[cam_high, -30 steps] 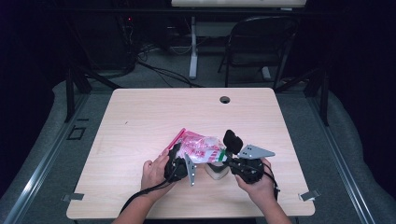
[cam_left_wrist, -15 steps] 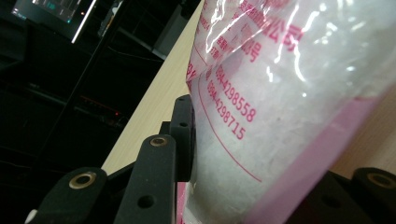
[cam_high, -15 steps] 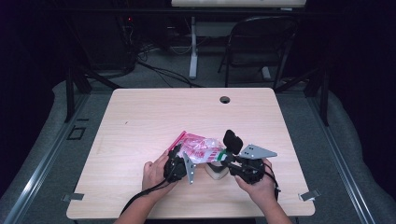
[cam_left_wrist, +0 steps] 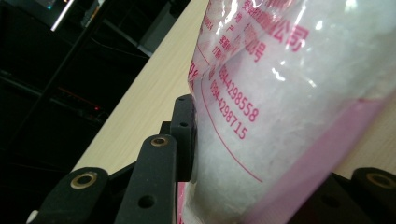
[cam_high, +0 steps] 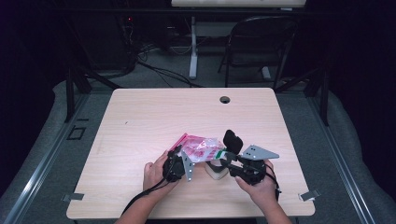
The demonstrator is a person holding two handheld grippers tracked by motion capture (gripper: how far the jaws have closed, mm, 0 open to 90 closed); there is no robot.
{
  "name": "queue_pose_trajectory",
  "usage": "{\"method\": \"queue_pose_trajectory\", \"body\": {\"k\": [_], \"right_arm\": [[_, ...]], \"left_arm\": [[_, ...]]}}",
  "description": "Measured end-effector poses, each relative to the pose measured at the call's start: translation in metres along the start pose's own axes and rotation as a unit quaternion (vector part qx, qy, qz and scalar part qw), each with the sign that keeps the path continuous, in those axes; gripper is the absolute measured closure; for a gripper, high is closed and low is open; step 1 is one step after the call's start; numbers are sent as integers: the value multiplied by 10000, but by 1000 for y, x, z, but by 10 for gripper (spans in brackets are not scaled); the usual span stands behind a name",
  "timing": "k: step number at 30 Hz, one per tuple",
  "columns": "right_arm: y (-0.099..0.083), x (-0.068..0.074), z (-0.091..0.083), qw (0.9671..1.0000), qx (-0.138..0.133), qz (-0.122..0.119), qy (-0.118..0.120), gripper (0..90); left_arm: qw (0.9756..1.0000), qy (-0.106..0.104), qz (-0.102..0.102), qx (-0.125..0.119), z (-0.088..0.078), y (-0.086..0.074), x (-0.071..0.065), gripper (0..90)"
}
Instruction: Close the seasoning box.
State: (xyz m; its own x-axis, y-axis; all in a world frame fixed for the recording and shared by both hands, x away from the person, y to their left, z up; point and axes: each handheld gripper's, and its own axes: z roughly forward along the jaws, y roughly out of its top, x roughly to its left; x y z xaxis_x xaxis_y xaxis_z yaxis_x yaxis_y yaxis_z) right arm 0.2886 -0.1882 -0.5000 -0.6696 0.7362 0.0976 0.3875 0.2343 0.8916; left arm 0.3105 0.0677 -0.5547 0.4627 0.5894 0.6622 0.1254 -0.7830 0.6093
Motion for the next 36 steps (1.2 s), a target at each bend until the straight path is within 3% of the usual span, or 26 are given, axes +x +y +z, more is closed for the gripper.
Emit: {"method": "queue_pose_trajectory", "body": {"k": [21,30,36], "right_arm": [[-2,-2,-3,10000,-5,50,-59,636],[-3,-3,-2,9999,-14,86,-72,628],[-3,-3,-3,9999,-6,100,-92,625]], "left_arm": [[9973,-455,-571,47,4,-7,3,729],[9963,-545,-662,27,4,-8,5,729],[9935,-689,-908,-5,5,-9,8,730]]}}
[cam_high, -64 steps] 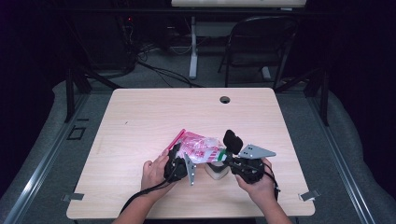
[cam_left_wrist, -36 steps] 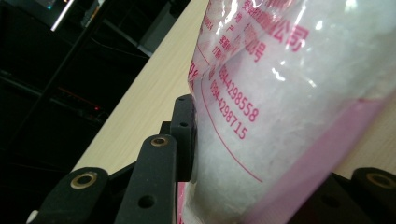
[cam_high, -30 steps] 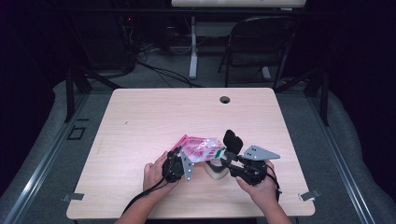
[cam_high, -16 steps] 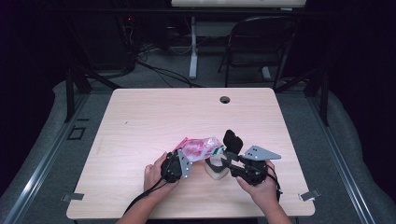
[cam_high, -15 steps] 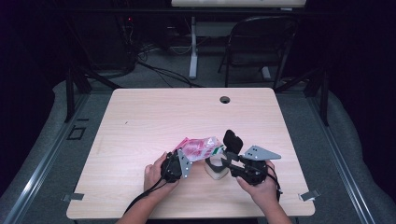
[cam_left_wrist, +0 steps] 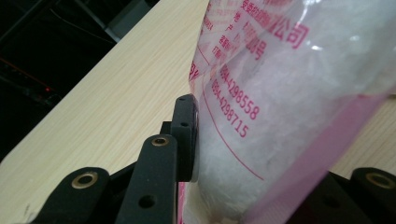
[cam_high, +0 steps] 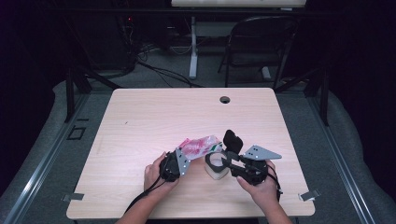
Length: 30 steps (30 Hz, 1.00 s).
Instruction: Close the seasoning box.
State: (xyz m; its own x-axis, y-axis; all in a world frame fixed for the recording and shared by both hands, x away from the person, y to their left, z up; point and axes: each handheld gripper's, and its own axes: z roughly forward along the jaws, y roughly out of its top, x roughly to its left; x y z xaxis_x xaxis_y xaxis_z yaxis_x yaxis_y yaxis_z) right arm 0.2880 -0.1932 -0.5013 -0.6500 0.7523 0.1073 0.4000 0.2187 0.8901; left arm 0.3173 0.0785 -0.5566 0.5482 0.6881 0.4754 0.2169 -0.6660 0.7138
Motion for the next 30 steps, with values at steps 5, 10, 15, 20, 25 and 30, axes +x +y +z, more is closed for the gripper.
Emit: {"method": "queue_pose_trajectory", "body": {"k": [5,10,15,20,25,30], "right_arm": [[0,0,0,10000,-5,16,-1,623],[0,-1,-2,10000,-38,60,6,621],[0,-2,-2,9999,-77,85,9,618],[0,-2,-3,9999,-89,125,9,616],[0,-3,-4,9998,-108,178,-5,615],[0,-3,-4,9998,-99,179,-27,614]], "left_arm": [[9995,-158,-281,-25,0,-2,4,733],[9982,-302,-524,-54,-1,-5,11,736],[9945,-507,-912,-95,-3,-6,21,737],[9925,-580,-1066,-120,-7,-7,29,738],[9903,-651,-1218,-130,-11,-9,36,738],[9887,-679,-1324,-187,-19,-11,43,739]]}}
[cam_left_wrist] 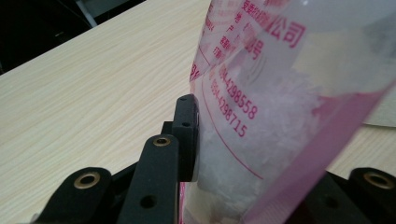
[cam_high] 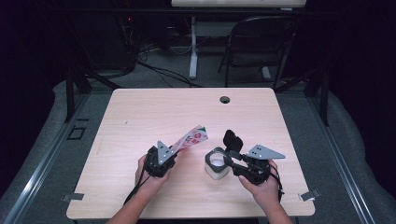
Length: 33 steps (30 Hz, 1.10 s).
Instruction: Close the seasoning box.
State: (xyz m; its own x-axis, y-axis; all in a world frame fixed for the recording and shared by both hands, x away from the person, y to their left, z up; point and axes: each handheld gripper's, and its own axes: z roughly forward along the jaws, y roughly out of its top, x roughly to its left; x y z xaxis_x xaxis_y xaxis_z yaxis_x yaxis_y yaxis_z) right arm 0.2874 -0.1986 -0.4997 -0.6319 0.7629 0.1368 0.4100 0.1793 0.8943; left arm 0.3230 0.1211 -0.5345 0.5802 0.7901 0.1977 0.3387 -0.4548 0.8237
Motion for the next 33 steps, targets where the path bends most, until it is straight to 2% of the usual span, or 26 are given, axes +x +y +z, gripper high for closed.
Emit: {"method": "queue_pose_trajectory", "body": {"k": [2,8,23,31,33], "right_arm": [[0,0,0,10000,-7,-2,2,614],[0,1,1,10000,-23,7,1,614],[-3,-1,4,10000,17,74,-37,592],[-3,-3,4,9999,12,157,-3,555],[-2,-4,4,9998,6,180,10,550]], "left_arm": [[10000,-13,-33,2,-4,-1,4,739],[9993,-49,-366,-74,-15,-5,18,740],[9974,240,-680,1,-38,-27,49,739],[9950,468,-876,68,-49,-41,65,739],[9939,506,-980,77,-51,-45,69,739]]}}
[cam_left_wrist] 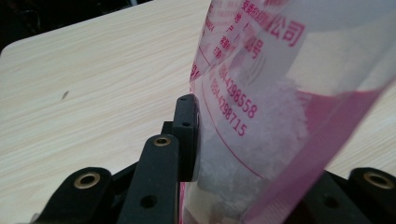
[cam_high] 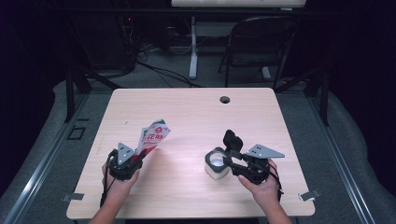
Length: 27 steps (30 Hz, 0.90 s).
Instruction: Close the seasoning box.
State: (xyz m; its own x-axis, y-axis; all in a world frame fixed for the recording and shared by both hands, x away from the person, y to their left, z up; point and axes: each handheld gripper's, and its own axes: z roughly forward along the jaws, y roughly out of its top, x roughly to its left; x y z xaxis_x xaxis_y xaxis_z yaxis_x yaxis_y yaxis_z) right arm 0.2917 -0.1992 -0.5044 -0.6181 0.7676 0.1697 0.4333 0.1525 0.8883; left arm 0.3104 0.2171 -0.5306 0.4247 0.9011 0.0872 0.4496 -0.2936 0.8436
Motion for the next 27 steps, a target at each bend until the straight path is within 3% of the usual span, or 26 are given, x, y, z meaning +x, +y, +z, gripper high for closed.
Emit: {"method": "queue_pose_trajectory", "body": {"k": [9,19,27], "right_arm": [[0,0,2,10000,15,27,11,521],[-1,-1,2,9999,-24,70,78,508],[-2,2,7,9998,62,-84,168,521]], "left_arm": [[9994,192,-305,-13,-1,-8,19,739],[9968,500,-623,-21,-4,-16,44,738],[9954,641,-701,88,-4,-22,54,738]]}}
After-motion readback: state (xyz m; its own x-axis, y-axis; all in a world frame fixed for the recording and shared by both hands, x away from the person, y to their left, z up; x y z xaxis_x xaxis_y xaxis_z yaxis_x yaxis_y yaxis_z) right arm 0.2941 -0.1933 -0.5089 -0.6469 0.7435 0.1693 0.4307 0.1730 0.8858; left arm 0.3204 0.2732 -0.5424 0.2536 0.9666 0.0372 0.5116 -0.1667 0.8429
